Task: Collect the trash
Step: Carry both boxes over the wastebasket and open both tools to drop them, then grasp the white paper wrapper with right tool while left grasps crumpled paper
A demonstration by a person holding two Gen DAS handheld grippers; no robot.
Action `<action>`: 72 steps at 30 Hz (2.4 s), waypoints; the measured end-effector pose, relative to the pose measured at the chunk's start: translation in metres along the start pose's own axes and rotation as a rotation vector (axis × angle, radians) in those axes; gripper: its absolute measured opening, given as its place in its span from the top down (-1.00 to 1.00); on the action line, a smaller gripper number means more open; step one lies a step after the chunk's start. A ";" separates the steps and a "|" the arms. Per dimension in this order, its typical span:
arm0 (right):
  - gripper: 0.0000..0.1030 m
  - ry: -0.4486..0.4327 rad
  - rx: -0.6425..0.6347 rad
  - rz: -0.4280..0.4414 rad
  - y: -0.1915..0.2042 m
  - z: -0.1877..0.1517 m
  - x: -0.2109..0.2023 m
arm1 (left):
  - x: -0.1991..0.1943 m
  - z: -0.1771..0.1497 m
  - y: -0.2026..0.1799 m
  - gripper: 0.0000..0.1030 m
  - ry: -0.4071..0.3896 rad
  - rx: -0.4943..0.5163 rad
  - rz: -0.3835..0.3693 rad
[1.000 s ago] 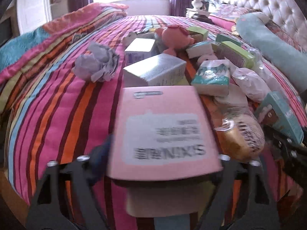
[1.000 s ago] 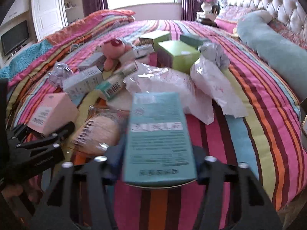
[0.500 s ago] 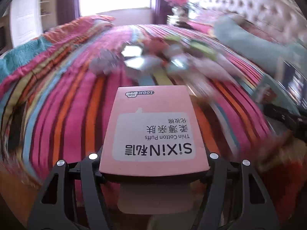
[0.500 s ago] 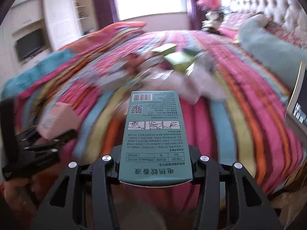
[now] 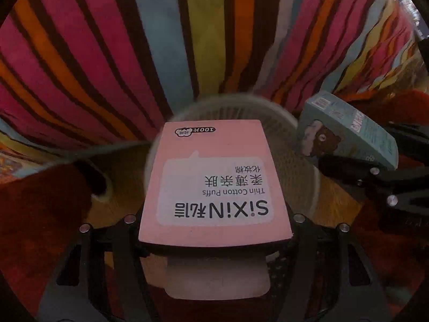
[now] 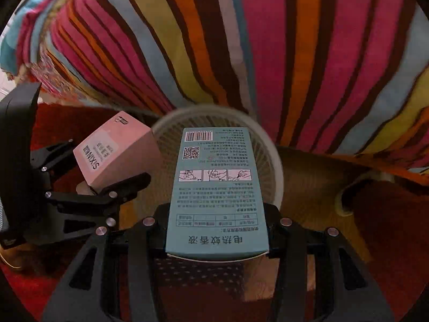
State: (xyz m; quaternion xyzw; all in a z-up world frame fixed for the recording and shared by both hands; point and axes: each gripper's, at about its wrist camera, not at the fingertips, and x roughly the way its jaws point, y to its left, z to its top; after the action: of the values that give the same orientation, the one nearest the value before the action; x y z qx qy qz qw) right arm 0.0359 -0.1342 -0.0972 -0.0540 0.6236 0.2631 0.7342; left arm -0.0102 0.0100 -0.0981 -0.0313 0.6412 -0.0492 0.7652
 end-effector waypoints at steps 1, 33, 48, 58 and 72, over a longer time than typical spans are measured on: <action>0.12 0.015 -0.004 -0.011 0.000 0.002 0.007 | 0.007 0.001 0.001 -0.24 0.028 -0.014 -0.007; -0.49 -0.394 -0.158 -0.109 0.032 0.038 -0.128 | -0.143 0.048 0.046 -0.71 -0.355 -0.093 0.098; -0.56 -0.649 0.004 -0.408 -0.092 0.247 -0.205 | -0.199 0.289 0.170 -0.71 -0.581 -0.323 0.228; -0.56 -0.543 0.087 -0.377 -0.136 0.288 -0.170 | -0.150 0.359 0.195 -0.71 -0.471 -0.356 0.225; -0.27 -0.575 0.184 -0.331 -0.149 0.275 -0.192 | -0.144 0.369 0.202 -0.17 -0.498 -0.368 0.262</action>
State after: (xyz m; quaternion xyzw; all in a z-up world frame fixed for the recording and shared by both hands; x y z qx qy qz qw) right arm 0.3313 -0.2105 0.1062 -0.0116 0.3949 0.0873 0.9145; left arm 0.3356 0.2219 0.0848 -0.0972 0.4313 0.1753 0.8796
